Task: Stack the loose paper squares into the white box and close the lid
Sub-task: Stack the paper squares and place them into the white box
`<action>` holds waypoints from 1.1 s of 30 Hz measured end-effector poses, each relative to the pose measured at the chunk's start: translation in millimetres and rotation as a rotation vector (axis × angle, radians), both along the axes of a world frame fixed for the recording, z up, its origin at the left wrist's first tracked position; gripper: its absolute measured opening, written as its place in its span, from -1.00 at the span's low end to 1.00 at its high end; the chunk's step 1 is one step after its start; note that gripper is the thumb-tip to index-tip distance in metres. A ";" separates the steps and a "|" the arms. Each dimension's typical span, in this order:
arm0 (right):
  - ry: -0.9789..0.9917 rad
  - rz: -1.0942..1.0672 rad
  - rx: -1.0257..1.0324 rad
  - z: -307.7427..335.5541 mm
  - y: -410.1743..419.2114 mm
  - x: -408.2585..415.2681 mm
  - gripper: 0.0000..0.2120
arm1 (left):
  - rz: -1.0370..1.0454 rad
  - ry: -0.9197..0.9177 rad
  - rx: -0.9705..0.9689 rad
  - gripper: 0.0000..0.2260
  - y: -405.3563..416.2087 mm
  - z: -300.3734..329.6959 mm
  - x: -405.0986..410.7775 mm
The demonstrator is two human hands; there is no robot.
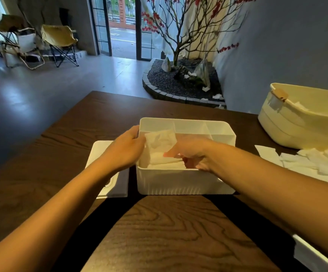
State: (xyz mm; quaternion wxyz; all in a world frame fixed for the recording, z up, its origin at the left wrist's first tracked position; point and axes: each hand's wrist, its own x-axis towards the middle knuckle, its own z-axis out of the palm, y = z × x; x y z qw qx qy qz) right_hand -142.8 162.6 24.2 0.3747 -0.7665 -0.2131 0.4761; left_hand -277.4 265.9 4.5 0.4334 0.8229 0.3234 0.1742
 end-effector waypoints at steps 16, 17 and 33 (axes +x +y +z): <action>-0.438 0.525 -0.362 2.6 -10.2 -5.1 -0.67 | -0.023 0.098 0.041 -0.64 1.4 -8.0 -3.2; -0.442 0.504 -0.333 1.6 -10.0 -3.8 -0.72 | -0.017 0.100 0.042 -0.64 1.4 -7.9 -1.9; -0.996 0.840 0.141 7.6 -6.3 -9.8 -0.64 | 0.022 0.101 0.080 -0.65 2.7 -10.4 1.4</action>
